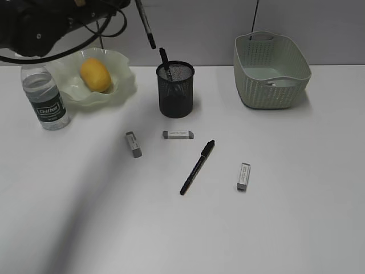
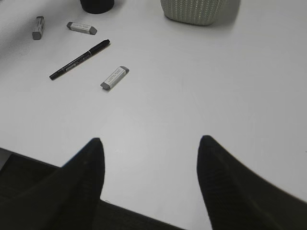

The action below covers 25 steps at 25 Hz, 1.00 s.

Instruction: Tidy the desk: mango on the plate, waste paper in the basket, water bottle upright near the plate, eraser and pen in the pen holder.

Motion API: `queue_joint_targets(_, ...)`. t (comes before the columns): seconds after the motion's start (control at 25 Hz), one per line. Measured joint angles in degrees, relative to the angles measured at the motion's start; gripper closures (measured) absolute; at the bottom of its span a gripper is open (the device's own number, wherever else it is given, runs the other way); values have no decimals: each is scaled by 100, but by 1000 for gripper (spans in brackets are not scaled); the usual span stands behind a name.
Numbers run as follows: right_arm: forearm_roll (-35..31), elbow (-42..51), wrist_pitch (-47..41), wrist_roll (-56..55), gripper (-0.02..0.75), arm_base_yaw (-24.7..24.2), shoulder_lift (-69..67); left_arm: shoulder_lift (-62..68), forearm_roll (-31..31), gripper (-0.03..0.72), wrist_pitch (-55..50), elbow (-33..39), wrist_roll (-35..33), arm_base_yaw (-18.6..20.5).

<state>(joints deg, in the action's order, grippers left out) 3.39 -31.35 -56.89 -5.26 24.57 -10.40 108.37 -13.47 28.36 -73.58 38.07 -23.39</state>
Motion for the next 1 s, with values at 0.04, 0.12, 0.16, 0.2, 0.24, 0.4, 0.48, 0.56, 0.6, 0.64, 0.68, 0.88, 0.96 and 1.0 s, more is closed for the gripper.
queue_joint_targets(0.04,0,0,0,0,253,0,0,115,-46,554,20,-96,0,-28)
queue_joint_targets(0.12,0,0,5,0,253,0,0,370,-226,553,40,-343,0,-92)
queue_joint_targets(0.16,0,0,5,0,253,0,0,505,-344,552,45,-469,0,-124)
queue_joint_targets(0.2,0,0,5,0,253,0,0,640,-435,552,52,-589,0,-138)
queue_joint_targets(0.24,0,0,5,0,253,0,0,754,-492,551,58,-682,0,-152)
queue_joint_targets(0.4,0,0,5,0,253,0,0,1198,-583,549,81,-943,0,-178)
queue_joint_targets(0.48,0,0,5,0,253,0,0,1338,-615,548,81,-982,-46,-178)
queue_joint_targets(0.56,0,0,5,0,253,0,0,1466,-651,545,81,-988,-160,-178)
queue_joint_targets(0.6,0,0,5,0,253,0,0,1508,-682,541,81,-993,-215,-178)
queue_joint_targets(0.64,0,0,5,0,253,0,0,1546,-763,535,81,-993,-250,-183)
queue_joint_targets(0.68,0,0,5,0,253,0,0,1572,-820,526,81,-993,-257,-183)
queue_joint_targets(0.88,0,0,5,-1,253,0,0,1591,-1190,370,87,-993,-282,-183)
queue_joint_targets(0.96,0,0,5,-1,253,0,0,1591,-1241,327,87,-993,-282,-183)
queue_joint_targets(1.0,0,0,5,-1,253,0,0,1591,-1249,316,87,-993,-282,-183)
